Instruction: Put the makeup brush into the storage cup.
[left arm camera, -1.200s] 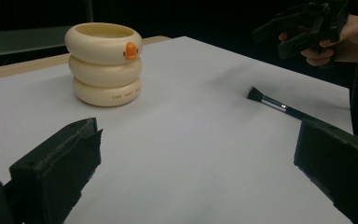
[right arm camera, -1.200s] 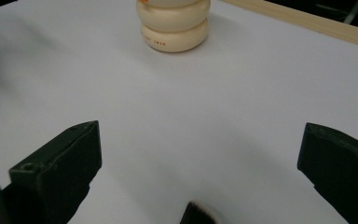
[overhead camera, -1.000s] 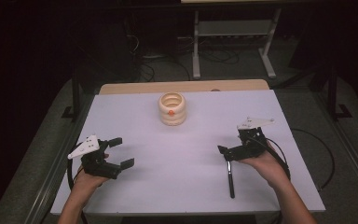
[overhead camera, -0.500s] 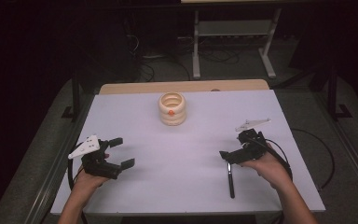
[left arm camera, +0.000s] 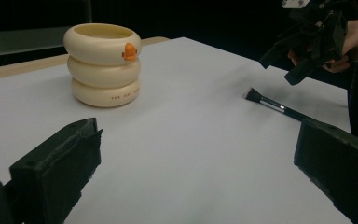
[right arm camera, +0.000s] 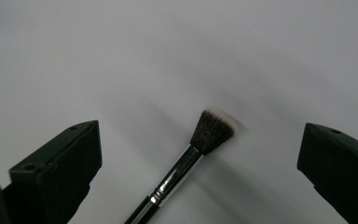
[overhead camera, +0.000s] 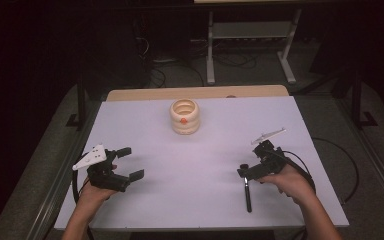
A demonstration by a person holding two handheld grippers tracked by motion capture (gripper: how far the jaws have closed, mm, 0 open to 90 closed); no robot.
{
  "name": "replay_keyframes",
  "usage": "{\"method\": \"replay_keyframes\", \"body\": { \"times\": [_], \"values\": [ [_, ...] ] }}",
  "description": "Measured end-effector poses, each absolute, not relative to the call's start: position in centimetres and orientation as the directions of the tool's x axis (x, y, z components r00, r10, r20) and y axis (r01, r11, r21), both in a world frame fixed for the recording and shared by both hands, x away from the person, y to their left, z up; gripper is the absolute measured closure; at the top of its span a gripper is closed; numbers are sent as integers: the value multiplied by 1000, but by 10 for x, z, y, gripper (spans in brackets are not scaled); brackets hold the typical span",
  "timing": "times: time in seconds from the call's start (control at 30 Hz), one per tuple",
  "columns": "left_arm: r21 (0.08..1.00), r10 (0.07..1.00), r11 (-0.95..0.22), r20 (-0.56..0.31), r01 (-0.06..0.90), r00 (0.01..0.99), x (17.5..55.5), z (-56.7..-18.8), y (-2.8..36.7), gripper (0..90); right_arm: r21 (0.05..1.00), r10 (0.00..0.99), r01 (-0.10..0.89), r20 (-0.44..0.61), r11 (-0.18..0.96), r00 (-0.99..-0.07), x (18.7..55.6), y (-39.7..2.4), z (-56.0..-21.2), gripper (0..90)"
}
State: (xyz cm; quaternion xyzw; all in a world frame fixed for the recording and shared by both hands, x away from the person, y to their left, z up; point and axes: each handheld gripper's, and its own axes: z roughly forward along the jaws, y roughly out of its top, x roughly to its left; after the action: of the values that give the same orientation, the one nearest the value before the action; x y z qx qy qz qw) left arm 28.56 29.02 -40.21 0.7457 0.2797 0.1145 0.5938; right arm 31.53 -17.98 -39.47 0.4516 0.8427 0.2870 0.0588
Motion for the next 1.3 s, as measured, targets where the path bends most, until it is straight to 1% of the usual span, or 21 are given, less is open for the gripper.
{"method": "replay_keyframes", "body": {
  "times": [0.1,0.17,0.3,0.33,0.53,0.6,0.73,0.8,0.83,0.97,1.0,1.07,1.17,1.2,1.23,1.3],
  "values": [
    [950,553,-138,-161,280,818,286,-402,290,0,531,796,729,154,433,-585,314,-179,-395,47],
    [950,552,-139,-160,279,818,286,-402,290,0,508,794,742,169,438,-584,314,-178,-396,61],
    [951,551,-141,-156,276,820,286,-402,290,0,490,793,752,179,442,-582,313,-177,-398,83],
    [951,550,-140,-157,276,820,286,-402,290,0,480,790,754,180,449,-586,313,-177,-399,123],
    [951,549,-143,-155,276,821,285,-402,289,0,440,786,768,193,466,-588,313,-175,-402,159],
    [951,549,-142,-155,275,821,285,-402,289,0,430,783,770,198,472,-590,313,-175,-404,192],
    [951,550,-142,-155,275,821,286,-402,290,0,407,776,771,200,490,-598,313,-174,-405,223],
    [951,550,-143,-155,275,821,285,-402,290,0,407,776,771,200,490,-598,313,-174,-405,223],
    [950,549,-145,-154,276,821,286,-402,289,0,394,770,768,198,504,-607,313,-173,-407,257],
    [950,549,-144,-155,276,821,286,-402,289,0,385,765,765,195,516,-614,313,-172,-409,280],
    [950,550,-145,-155,277,821,286,-402,289,0,379,763,762,187,525,-618,313,-172,-410,311],
    [950,550,-146,-154,276,821,286,-402,289,0,374,763,763,188,527,-618,313,-171,-410,321],
    [950,550,-145,-155,276,820,286,-402,289,0,358,759,762,185,540,-624,312,-170,-411,366],
    [950,550,-145,-155,276,820,286,-402,289,0,358,759,762,185,540,-624,312,-170,-411,366],
    [950,551,-143,-156,277,820,285,-402,289,0,356,757,758,179,546,-629,312,-169,-412,392],
    [950,551,-143,-156,278,820,285,-402,289,0,351,755,757,176,551,-631,312,-169,-412,405]
  ]
}}
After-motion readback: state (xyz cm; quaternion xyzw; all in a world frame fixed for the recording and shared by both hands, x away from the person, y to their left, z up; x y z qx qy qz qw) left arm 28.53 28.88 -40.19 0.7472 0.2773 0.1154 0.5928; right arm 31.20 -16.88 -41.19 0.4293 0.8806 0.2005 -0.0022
